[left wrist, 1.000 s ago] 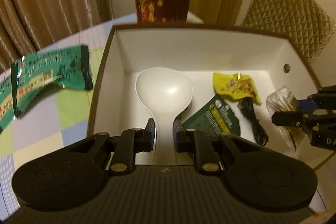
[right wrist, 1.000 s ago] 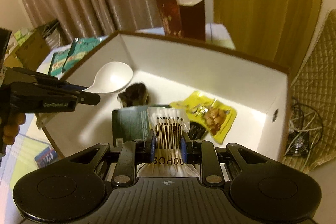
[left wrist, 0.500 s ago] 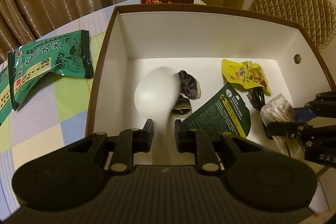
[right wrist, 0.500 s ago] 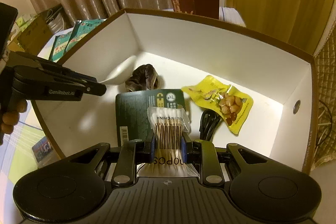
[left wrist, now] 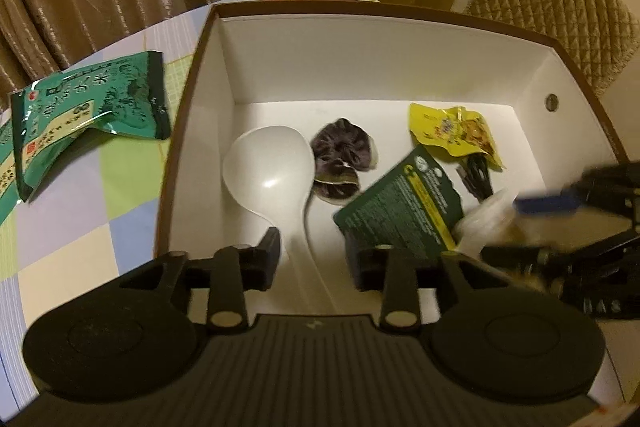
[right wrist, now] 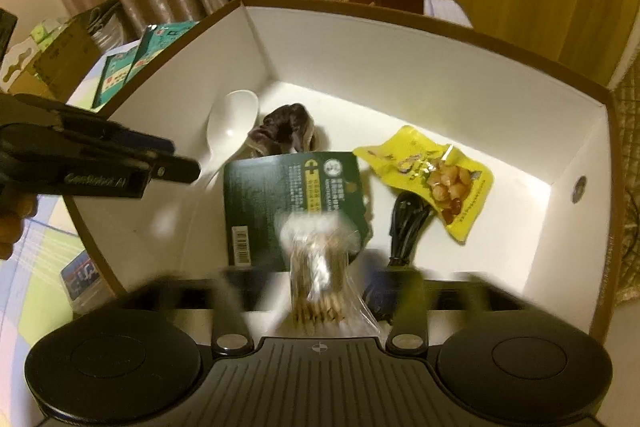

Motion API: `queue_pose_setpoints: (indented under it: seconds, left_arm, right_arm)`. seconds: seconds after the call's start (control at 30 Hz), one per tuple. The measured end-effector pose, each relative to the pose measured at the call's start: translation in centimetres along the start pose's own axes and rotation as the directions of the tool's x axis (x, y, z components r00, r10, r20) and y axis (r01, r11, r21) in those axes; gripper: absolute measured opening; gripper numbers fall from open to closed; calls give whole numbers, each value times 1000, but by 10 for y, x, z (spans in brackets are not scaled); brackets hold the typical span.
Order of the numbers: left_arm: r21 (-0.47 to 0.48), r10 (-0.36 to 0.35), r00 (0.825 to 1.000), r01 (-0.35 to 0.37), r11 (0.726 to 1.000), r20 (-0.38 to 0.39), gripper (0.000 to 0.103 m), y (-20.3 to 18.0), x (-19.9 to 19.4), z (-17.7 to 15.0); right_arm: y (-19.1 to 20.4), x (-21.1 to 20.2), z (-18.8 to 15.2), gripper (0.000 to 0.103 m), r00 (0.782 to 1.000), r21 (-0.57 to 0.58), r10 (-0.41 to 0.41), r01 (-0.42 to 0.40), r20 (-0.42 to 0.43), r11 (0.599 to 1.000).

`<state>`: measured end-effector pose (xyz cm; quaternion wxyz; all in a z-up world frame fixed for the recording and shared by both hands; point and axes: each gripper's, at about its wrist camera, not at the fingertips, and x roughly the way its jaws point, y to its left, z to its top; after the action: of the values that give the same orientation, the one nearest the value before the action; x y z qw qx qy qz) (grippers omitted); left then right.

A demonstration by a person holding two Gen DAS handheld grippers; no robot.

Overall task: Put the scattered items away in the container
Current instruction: 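Open the left tool to drop the ladle while the right tool releases the swab bag into the box, then withdraw both tools from the box back over the table items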

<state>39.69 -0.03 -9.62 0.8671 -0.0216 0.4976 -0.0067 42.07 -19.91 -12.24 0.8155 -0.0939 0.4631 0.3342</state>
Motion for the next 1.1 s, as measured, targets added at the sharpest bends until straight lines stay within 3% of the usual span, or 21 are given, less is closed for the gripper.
queue_pose_setpoints:
  seconds: [0.17, 0.33, 0.7, 1.1]
  left_arm:
    - [34, 1, 1000, -1, 999, -3, 52, -8, -4, -3]
    - [58, -5, 1000, 5, 998, 5, 74, -17, -11, -6]
    - [74, -2, 1000, 0, 997, 24, 78, -24, -29, -11]
    - [62, 17, 999, -20, 998, 46, 84, -25, -59, -24]
  right_arm:
    - [0, -7, 3, 93, 1000, 8, -25, 25, -5, 1000]
    - [0, -9, -2, 101, 998, 3, -52, 52, -27, 999]
    - [1, -21, -10, 101, 997, 45, -78, 78, -14, 996]
    - [19, -53, -14, 101, 991, 27, -114, 113, 67, 993]
